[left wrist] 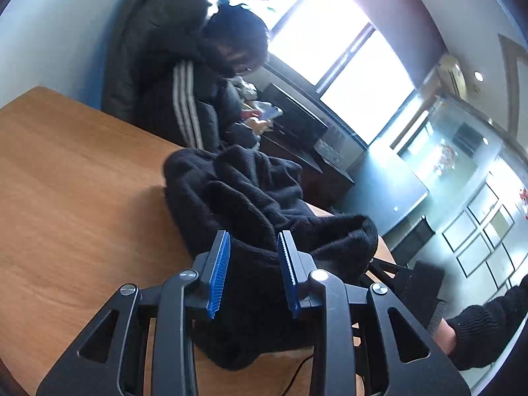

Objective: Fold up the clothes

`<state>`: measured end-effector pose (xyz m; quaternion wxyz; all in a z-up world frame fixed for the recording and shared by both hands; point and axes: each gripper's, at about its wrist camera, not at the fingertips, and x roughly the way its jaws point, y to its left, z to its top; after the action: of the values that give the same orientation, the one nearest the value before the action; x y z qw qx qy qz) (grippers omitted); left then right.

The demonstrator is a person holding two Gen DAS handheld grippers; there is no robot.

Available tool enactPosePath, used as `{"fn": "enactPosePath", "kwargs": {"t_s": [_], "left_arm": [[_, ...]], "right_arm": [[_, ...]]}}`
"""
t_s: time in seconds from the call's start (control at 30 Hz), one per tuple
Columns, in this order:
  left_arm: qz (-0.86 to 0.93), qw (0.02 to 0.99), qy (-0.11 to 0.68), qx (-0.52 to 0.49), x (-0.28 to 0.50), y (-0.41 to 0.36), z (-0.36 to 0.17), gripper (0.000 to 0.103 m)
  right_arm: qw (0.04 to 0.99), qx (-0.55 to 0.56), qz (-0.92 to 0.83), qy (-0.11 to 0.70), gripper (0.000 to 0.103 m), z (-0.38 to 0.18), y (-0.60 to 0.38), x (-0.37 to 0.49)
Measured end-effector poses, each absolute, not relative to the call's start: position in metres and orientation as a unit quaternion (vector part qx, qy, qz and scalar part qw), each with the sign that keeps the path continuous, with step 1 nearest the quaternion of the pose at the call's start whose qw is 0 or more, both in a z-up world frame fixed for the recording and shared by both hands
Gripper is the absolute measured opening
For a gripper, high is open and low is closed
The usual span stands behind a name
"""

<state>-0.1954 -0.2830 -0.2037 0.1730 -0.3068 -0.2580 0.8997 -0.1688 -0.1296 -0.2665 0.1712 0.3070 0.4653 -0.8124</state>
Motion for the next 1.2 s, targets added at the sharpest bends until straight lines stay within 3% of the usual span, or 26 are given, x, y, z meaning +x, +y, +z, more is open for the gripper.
{"fn": "enactPosePath", "kwargs": {"t_s": [0.03,0.1,0.2,0.37,0.5,0.6,0.73,0.87,0.97,1.1,1.13,1.17,1.2], "left_arm": [[0.898,0.177,-0.257,-0.31,-0.2,-0.275,-0.208,0.028],[0.894,0.188,-0.26,-0.311,-0.21,-0.263,-0.218,0.028],[0.892,0.202,-0.252,-0.316,-0.209,-0.254,-0.225,0.037],[0.882,0.184,-0.237,-0.364,-0.213,-0.252,-0.26,0.038],[0.878,0.157,-0.272,-0.361,-0.208,-0.27,-0.265,0.038],[0.885,0.137,-0.28,-0.345,-0.199,-0.286,-0.254,0.037],[0.893,0.12,-0.287,-0.327,-0.183,-0.307,-0.237,0.037],[0.891,0.123,-0.279,-0.335,-0.174,-0.317,-0.237,0.037],[0.887,0.135,-0.282,-0.34,-0.174,-0.314,-0.244,0.037],[0.882,0.166,-0.281,-0.34,-0.197,-0.283,-0.257,0.038],[0.88,0.174,-0.281,-0.341,-0.2,-0.277,-0.26,0.041],[0.879,0.177,-0.279,-0.344,-0.204,-0.272,-0.264,0.042],[0.877,0.178,-0.277,-0.35,-0.206,-0.269,-0.269,0.042]], "right_arm": [[0.169,0.303,-0.818,0.46,0.023,-0.263,-0.127,-0.168],[0.143,0.271,-0.842,0.444,0.022,-0.24,-0.115,-0.165],[0.108,0.269,-0.856,0.427,0.022,-0.221,-0.091,-0.169],[0.118,0.288,-0.806,0.503,0.022,-0.279,-0.085,-0.156],[0.117,0.276,-0.807,0.509,0.025,-0.284,-0.087,-0.151],[0.114,0.277,-0.807,0.51,0.038,-0.279,-0.092,-0.149],[0.179,0.263,-0.807,0.497,0.066,-0.255,-0.098,-0.126],[0.289,0.267,-0.853,0.342,0.079,-0.183,-0.067,-0.104],[0.334,0.271,-0.876,0.218,0.081,-0.141,-0.059,-0.118],[0.323,0.378,-0.859,0.121,0.079,-0.138,-0.079,-0.192],[0.314,0.412,-0.849,0.101,0.067,-0.141,-0.085,-0.215],[0.302,0.458,-0.83,0.101,0.043,-0.156,-0.087,-0.24],[0.302,0.485,-0.815,0.103,0.038,-0.165,-0.091,-0.259]]}}
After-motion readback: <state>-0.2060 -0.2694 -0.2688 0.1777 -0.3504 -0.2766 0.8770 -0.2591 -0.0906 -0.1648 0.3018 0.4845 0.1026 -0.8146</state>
